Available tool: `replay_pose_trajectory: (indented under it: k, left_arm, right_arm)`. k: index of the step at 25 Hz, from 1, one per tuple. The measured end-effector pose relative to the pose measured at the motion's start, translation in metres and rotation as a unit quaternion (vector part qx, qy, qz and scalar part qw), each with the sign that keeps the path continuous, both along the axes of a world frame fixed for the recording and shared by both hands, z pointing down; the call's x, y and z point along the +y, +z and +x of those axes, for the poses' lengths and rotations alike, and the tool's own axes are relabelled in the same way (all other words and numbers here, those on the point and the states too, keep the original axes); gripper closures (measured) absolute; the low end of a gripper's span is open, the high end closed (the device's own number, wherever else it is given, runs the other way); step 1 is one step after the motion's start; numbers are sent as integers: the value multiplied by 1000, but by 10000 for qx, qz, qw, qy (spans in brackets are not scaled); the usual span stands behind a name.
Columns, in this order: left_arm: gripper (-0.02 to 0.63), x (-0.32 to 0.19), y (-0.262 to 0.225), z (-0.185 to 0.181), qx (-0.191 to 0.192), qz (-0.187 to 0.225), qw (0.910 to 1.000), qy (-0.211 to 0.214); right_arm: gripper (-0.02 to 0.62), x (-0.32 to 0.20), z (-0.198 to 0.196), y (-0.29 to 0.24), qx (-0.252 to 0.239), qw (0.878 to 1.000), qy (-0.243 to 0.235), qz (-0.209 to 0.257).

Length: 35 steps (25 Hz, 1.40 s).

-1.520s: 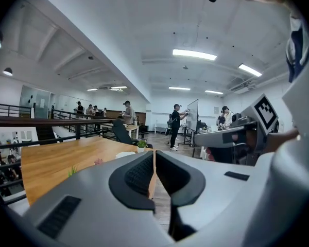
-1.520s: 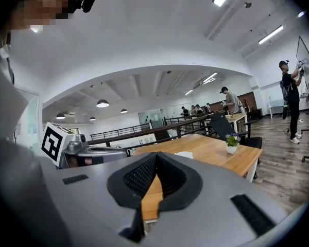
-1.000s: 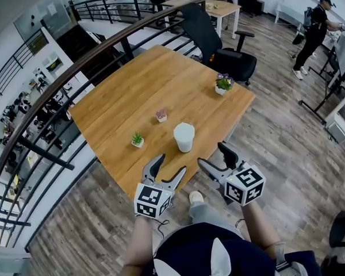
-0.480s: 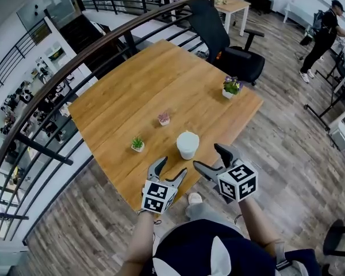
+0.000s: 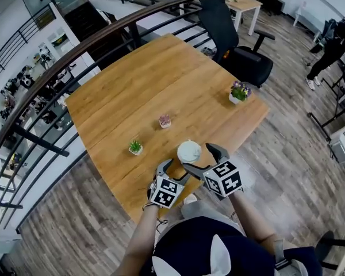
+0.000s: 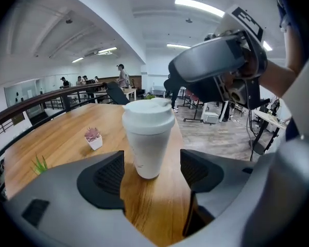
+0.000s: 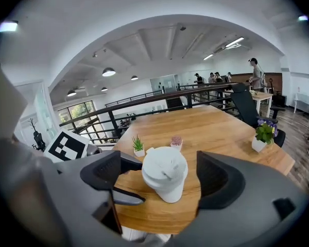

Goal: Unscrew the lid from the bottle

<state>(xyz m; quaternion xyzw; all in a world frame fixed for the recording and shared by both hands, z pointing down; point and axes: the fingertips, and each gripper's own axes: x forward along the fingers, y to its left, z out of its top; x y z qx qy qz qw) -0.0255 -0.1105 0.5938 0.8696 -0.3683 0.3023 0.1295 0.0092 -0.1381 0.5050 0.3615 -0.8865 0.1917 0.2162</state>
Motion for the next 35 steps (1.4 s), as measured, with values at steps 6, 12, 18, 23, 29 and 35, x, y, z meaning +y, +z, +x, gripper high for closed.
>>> replay_pose_trajectory:
  k: [6,12,18,23,29,35]
  left_arm:
    - [278,-16,23,9,-74,-204,9998,48]
    - [276,-26,32,16,65,-185,9998,39]
    - [272,-33,40,25,48,-126,9998,133]
    - [272,-32,42,24,111,-150,9998,89]
    - [272,-31,43,25,68,-267,9995,143]
    - [272,-32,44,25,56,-312,9994,171]
  right_arm:
    - [135,-14,-21,26,510,9965,-633,-170]
    - [147,-15,-33,41,884,9899,-1061,-330]
    - [161,-17,-31,53,1242,9850,-1162,-275]
    - [164,-14,-32,53,1253,9829,-1296,-373]
    - [166,-10,-32,53,1415,9632,-2270,-278]
    - [166,-2,-32,57,1909,8941,-4044,-239]
